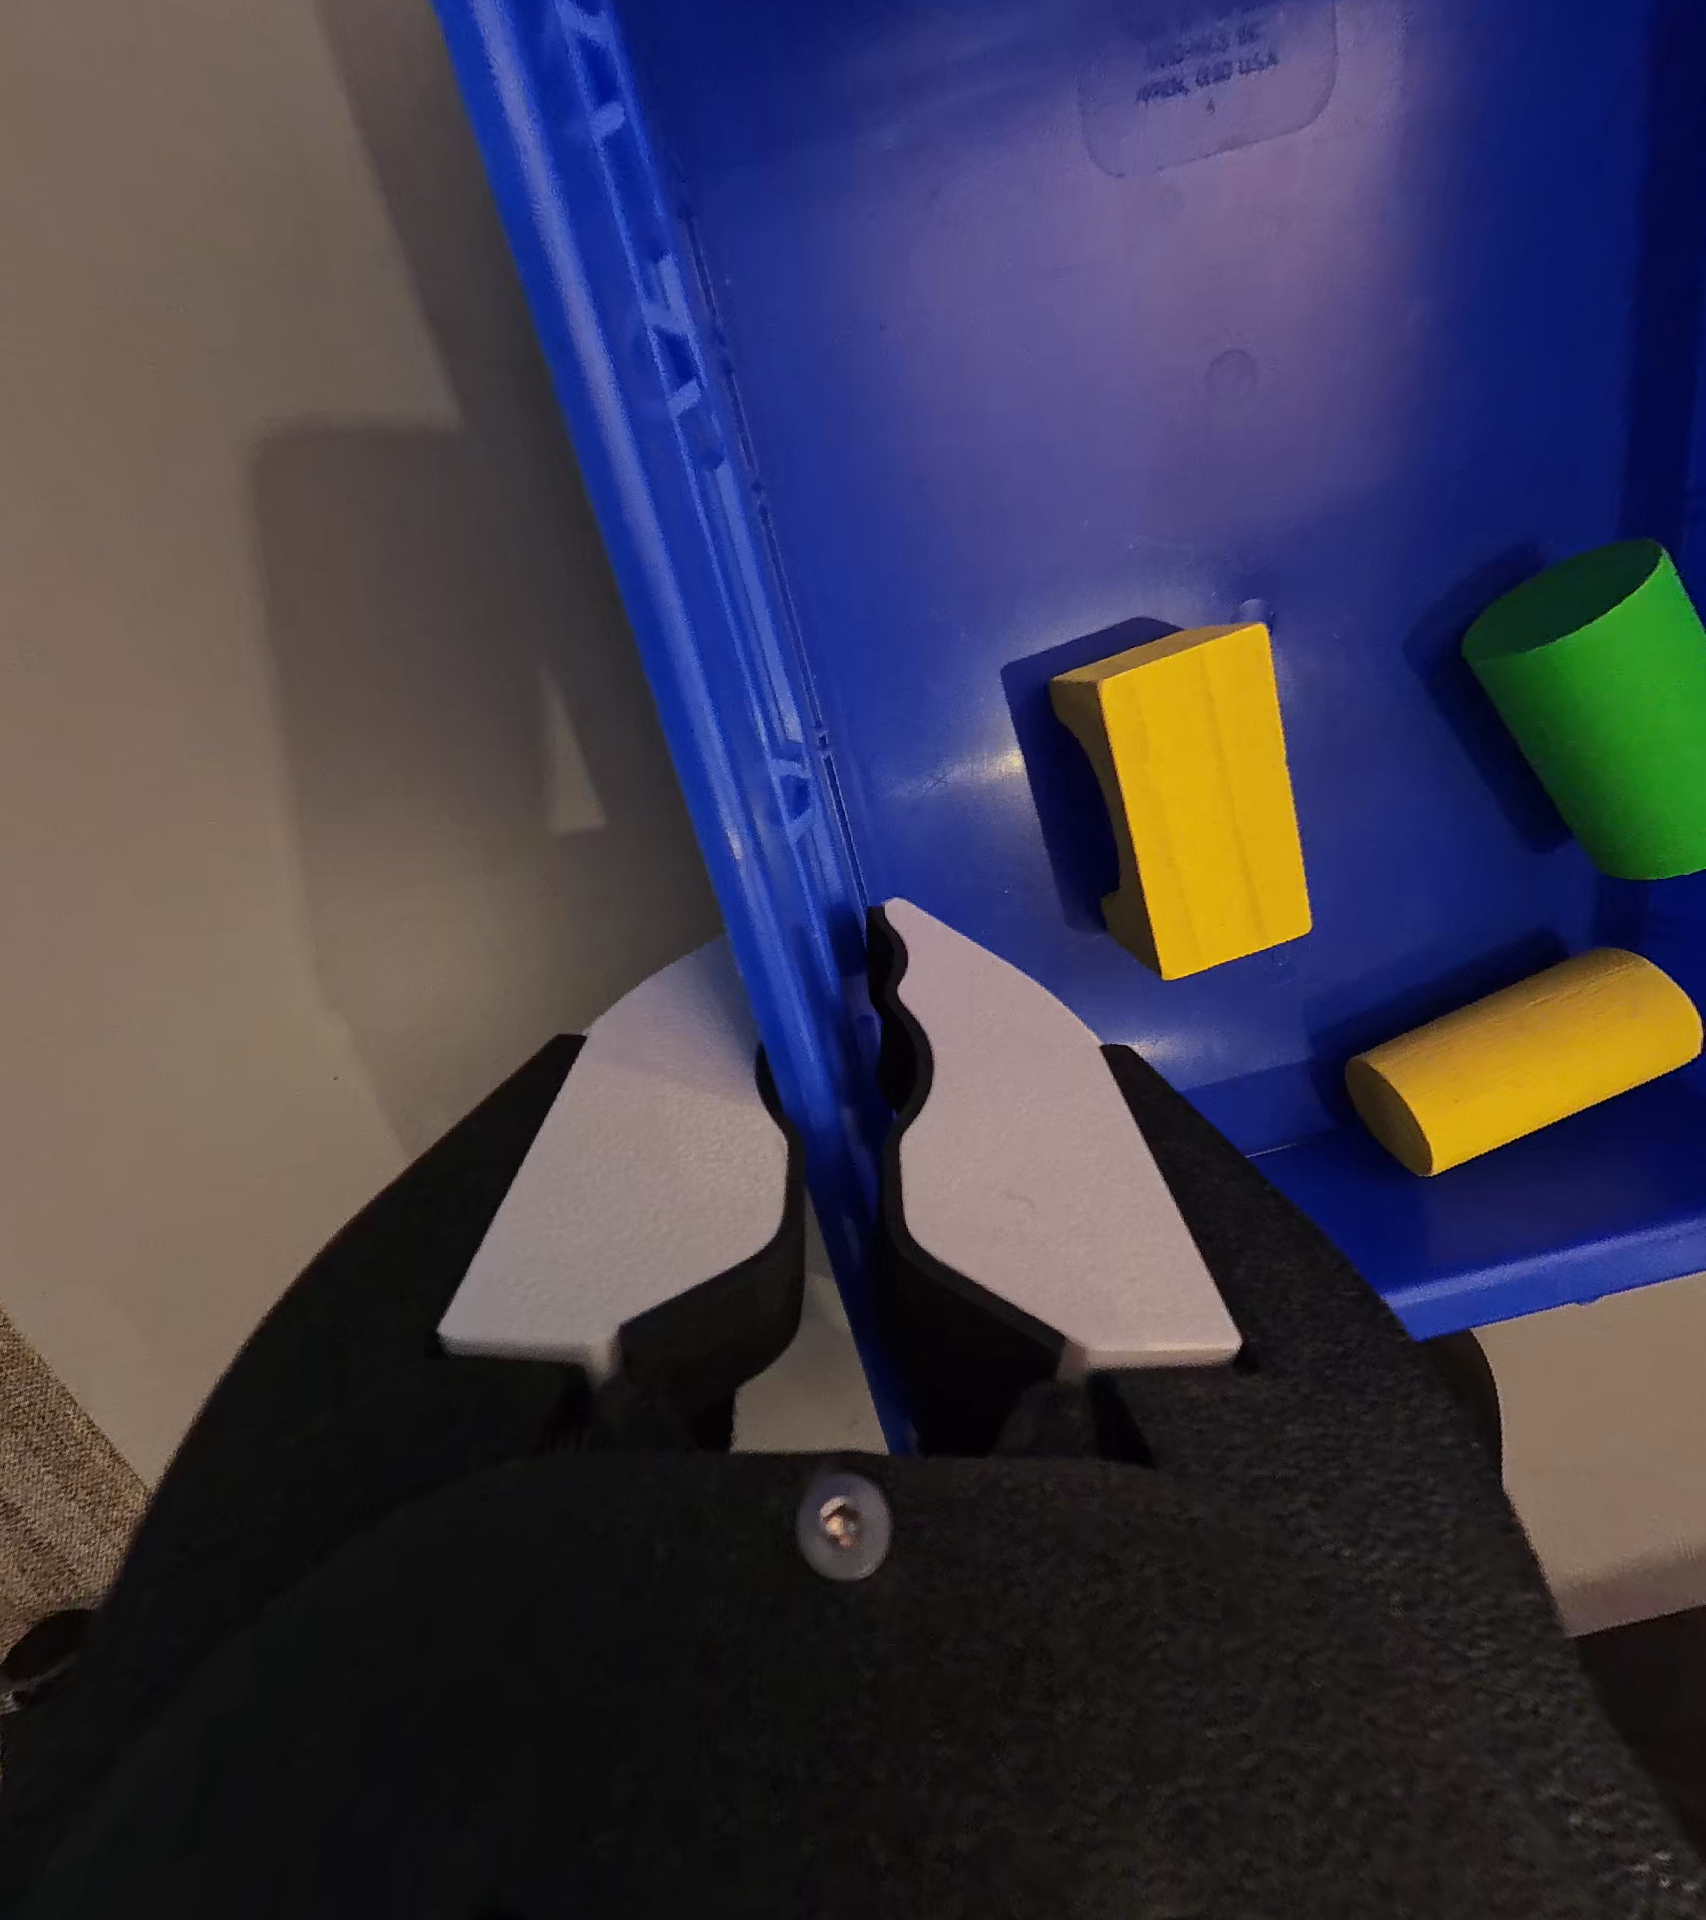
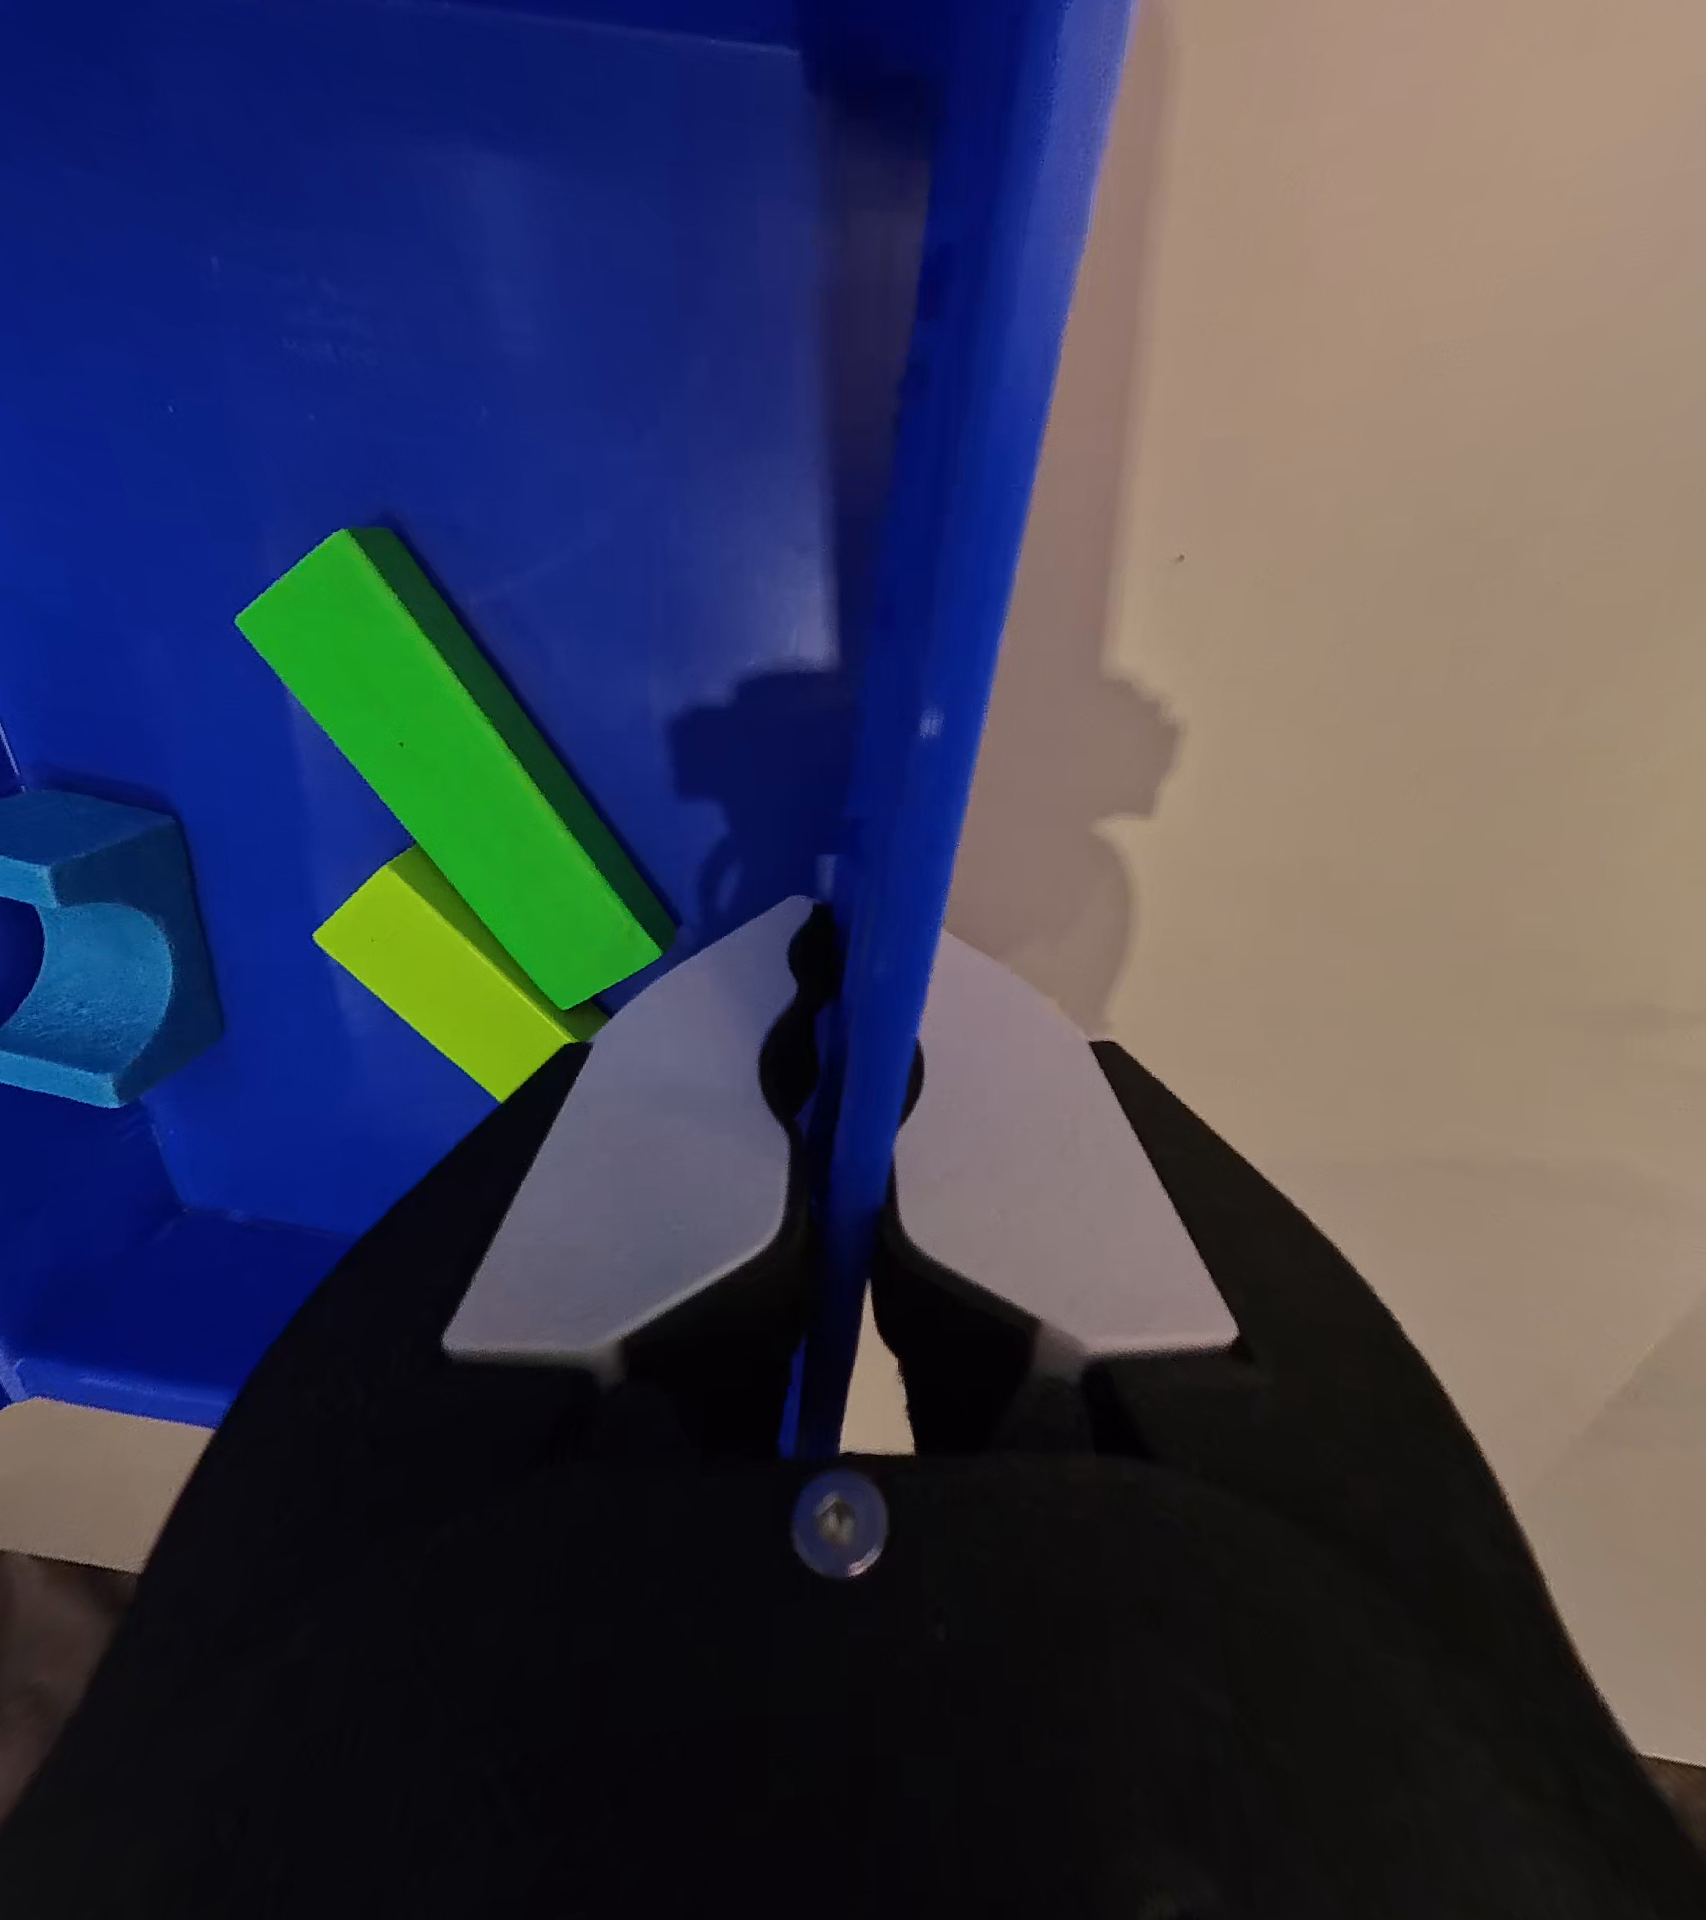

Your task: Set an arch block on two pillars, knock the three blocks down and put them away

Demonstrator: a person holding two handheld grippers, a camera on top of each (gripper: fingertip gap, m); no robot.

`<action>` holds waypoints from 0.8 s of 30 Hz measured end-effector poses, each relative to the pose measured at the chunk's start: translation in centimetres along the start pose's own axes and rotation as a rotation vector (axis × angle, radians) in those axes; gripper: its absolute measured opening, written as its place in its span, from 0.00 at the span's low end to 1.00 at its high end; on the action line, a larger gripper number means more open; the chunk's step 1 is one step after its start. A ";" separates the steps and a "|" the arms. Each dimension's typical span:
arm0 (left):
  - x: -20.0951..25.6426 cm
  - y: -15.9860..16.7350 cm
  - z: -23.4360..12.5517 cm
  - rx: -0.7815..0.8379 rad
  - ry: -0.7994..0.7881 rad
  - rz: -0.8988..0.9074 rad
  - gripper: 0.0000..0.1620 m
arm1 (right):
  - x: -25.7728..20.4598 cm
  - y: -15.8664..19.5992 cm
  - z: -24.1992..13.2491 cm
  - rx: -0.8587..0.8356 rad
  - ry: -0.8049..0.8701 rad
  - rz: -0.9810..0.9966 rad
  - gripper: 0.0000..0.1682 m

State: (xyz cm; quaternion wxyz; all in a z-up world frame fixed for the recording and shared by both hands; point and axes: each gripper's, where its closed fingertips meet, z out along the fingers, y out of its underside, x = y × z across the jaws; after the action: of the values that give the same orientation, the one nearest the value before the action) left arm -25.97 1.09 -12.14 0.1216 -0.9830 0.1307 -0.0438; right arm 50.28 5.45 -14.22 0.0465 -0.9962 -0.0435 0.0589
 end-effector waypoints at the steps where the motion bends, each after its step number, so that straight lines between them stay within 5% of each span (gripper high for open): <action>1: 0.0 0.0 0.0 0.000 0.000 -0.001 0.05 | 0.0 0.0 0.0 0.000 0.003 -0.005 0.05; 24: 0.4 0.0 0.1 0.001 0.016 -0.002 0.05 | 0.4 0.5 -0.3 0.065 0.105 -0.127 0.13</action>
State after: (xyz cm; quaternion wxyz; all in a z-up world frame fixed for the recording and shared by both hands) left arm -25.55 0.99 -12.19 0.1212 -0.9827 0.1305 -0.0517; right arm 50.78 4.95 -13.98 0.0847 -0.9911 -0.1022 0.0049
